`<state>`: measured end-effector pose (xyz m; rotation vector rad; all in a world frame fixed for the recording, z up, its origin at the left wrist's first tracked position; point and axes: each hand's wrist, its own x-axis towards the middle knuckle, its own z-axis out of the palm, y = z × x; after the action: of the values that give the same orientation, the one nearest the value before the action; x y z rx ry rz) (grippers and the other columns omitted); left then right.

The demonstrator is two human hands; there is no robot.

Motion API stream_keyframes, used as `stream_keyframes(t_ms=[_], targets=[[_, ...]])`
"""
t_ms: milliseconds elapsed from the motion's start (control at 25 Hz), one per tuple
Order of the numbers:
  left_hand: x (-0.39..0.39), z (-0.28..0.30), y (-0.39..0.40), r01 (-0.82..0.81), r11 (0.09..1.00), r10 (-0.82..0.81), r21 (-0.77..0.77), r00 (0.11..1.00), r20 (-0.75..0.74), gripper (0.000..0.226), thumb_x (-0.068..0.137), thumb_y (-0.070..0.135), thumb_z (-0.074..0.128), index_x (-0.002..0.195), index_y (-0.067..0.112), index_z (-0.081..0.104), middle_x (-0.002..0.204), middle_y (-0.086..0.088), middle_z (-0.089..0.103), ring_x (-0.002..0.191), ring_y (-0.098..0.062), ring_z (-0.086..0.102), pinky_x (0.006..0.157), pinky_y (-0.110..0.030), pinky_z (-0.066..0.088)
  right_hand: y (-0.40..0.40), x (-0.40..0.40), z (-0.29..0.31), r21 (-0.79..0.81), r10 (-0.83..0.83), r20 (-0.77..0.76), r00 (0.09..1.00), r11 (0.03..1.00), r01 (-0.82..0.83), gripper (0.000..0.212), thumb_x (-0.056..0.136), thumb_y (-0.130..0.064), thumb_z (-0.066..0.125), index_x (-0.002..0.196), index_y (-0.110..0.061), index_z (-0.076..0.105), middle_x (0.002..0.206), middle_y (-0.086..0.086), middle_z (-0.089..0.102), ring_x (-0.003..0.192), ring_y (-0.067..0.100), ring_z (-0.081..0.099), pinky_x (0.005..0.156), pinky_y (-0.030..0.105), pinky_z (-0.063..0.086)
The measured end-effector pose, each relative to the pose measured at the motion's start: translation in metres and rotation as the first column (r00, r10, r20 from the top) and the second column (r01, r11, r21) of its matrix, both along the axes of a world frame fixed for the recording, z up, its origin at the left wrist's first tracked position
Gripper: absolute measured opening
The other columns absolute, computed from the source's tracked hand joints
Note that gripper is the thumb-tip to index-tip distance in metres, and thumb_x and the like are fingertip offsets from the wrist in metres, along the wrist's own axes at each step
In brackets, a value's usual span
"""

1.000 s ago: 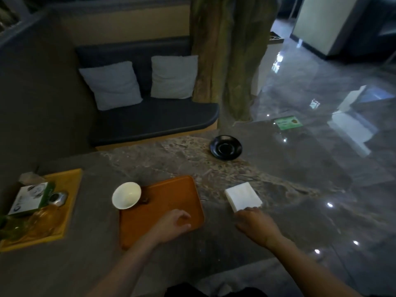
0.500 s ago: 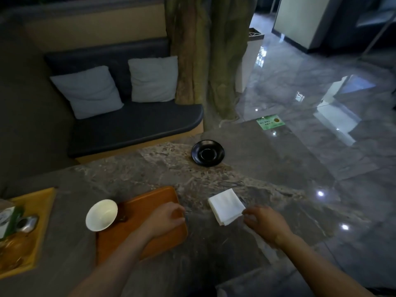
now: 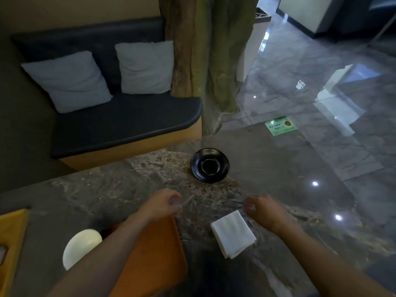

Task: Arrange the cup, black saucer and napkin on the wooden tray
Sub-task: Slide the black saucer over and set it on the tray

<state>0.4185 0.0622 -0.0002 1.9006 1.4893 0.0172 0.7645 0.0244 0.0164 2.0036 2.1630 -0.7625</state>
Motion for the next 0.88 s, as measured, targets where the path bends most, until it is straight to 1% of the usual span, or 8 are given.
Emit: stream_keyframes(t_ms=[80, 240, 360, 520, 600, 680, 760, 880], targets=[[-0.002, -0.008, 0.027, 0.006, 1.0, -0.006, -0.021, 1.0, -0.011, 0.034, 0.085, 0.044, 0.068, 0.114, 0.026, 0.063, 0.113, 0.006, 0.059, 0.106, -0.011, 0.055, 0.09, -0.031, 0.047, 0.024, -0.002, -0.007, -0.004, 0.016, 0.044, 0.999, 1.0, -0.015, 0.029, 0.09, -0.04, 0.056, 0.117, -0.032, 0.063, 0.121, 0.0, 0.066, 0.112, 0.025, 0.058, 0.086, 0.036, 0.051], [0.0, -0.024, 0.077, 0.015, 0.998, -0.018, -0.055, 0.999, -0.043, 0.042, 0.082, 0.051, 0.068, 0.116, 0.027, 0.062, 0.116, 0.007, 0.061, 0.106, -0.011, 0.058, 0.092, -0.037, 0.051, 0.059, -0.006, -0.021, -0.007, 0.014, 0.123, 0.992, 1.0, -0.014, 0.037, 0.092, -0.045, 0.053, 0.126, -0.031, 0.057, 0.125, 0.0, 0.062, 0.117, 0.026, 0.053, 0.089, 0.037, 0.047], [0.004, -0.036, 0.11, 0.051, 0.998, -0.052, -0.036, 0.998, -0.044, 0.052, 0.077, 0.056, 0.069, 0.12, 0.029, 0.06, 0.122, 0.004, 0.062, 0.11, -0.014, 0.058, 0.093, -0.04, 0.05, 0.078, -0.007, -0.03, 0.012, 0.015, 0.155, 0.988, 1.0, -0.017, 0.042, 0.091, -0.051, 0.052, 0.131, -0.036, 0.052, 0.13, -0.003, 0.059, 0.122, 0.025, 0.049, 0.094, 0.039, 0.043], [0.013, -0.051, 0.143, 0.099, 0.995, -0.097, 0.033, 0.993, -0.066, 0.059, 0.069, 0.06, 0.068, 0.121, 0.035, 0.057, 0.122, 0.002, 0.061, 0.114, -0.02, 0.054, 0.094, -0.04, 0.046, 0.1, -0.012, -0.046, 0.067, -0.006, 0.164, 0.986, 0.998, -0.005, 0.055, 0.088, -0.059, 0.051, 0.138, -0.035, 0.044, 0.136, -0.002, 0.053, 0.128, 0.027, 0.042, 0.096, 0.042, 0.039], [0.018, -0.057, 0.153, 0.139, 0.989, -0.133, 0.055, 0.986, -0.102, 0.073, 0.064, 0.068, 0.064, 0.129, 0.037, 0.049, 0.13, 0.001, 0.056, 0.121, -0.022, 0.048, 0.099, -0.044, 0.042, 0.108, -0.015, -0.053, 0.077, 0.002, 0.14, 0.99, 0.997, -0.012, 0.066, 0.084, -0.066, 0.052, 0.141, -0.037, 0.036, 0.14, -0.002, 0.048, 0.132, 0.026, 0.037, 0.1, 0.044, 0.036], [0.021, -0.065, 0.162, 0.182, 0.982, -0.174, 0.056, 0.977, -0.124, 0.09, 0.062, 0.074, 0.063, 0.14, 0.037, 0.038, 0.143, 0.002, 0.046, 0.133, -0.023, 0.037, 0.108, -0.049, 0.034, 0.115, -0.018, -0.061, 0.071, -0.016, 0.077, 0.997, 0.997, 0.011, 0.08, 0.077, -0.075, 0.053, 0.144, -0.04, 0.027, 0.146, -0.003, 0.04, 0.139, 0.026, 0.027, 0.107, 0.048, 0.03], [0.023, -0.072, 0.166, 0.214, 0.976, -0.205, 0.049, 0.968, -0.143, 0.103, 0.061, 0.078, 0.063, 0.147, 0.036, 0.025, 0.153, 0.003, 0.033, 0.142, -0.022, 0.023, 0.114, -0.051, 0.024, 0.121, -0.021, -0.071, 0.036, -0.042, 0.044, 0.998, 0.999, 0.04, 0.096, 0.071, -0.081, 0.054, 0.148, -0.041, 0.013, 0.155, -0.001, 0.027, 0.146, 0.03, 0.011, 0.113, 0.055, 0.019], [0.024, -0.08, 0.167, 0.237, 0.97, -0.223, 0.047, 0.954, -0.199, 0.114, 0.057, 0.08, 0.063, 0.15, 0.04, 0.009, 0.159, 0.011, 0.017, 0.147, -0.018, 0.004, 0.118, -0.051, 0.01, 0.126, -0.025, -0.087, -0.015, -0.064, 0.059, 0.996, 0.998, 0.065, 0.113, 0.06, -0.089, 0.05, 0.147, -0.045, -0.008, 0.163, -0.003, 0.004, 0.148, 0.031, -0.009, 0.115, 0.061, 0.003]])
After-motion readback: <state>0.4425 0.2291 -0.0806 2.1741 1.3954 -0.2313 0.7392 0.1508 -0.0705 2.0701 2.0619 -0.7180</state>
